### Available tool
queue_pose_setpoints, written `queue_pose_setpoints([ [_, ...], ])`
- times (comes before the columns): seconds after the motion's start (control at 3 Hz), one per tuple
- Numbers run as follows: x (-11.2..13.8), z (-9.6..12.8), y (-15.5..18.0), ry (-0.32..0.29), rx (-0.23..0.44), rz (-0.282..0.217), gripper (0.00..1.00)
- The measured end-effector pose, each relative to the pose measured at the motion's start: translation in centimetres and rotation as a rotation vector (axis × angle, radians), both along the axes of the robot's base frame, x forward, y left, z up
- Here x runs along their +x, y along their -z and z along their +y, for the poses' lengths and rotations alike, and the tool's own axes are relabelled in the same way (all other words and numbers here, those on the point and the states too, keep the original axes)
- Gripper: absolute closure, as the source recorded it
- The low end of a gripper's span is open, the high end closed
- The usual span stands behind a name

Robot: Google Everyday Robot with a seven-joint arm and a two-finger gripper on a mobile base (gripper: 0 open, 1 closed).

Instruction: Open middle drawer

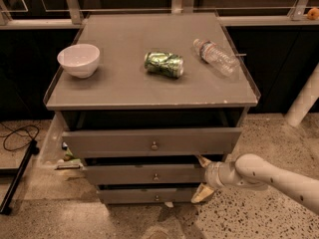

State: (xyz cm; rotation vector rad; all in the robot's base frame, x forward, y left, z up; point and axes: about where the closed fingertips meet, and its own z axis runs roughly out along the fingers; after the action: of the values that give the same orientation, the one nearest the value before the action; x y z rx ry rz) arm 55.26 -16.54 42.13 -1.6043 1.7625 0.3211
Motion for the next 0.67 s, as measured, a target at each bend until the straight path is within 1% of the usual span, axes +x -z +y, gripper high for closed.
queue_pose_setpoints([
  [0.33,2.05,0.68,1.05,-0.003,0.023,-0.007,0.0],
  [0.67,2.58,0.8,1.97,0.003,0.019,-0.006,0.0],
])
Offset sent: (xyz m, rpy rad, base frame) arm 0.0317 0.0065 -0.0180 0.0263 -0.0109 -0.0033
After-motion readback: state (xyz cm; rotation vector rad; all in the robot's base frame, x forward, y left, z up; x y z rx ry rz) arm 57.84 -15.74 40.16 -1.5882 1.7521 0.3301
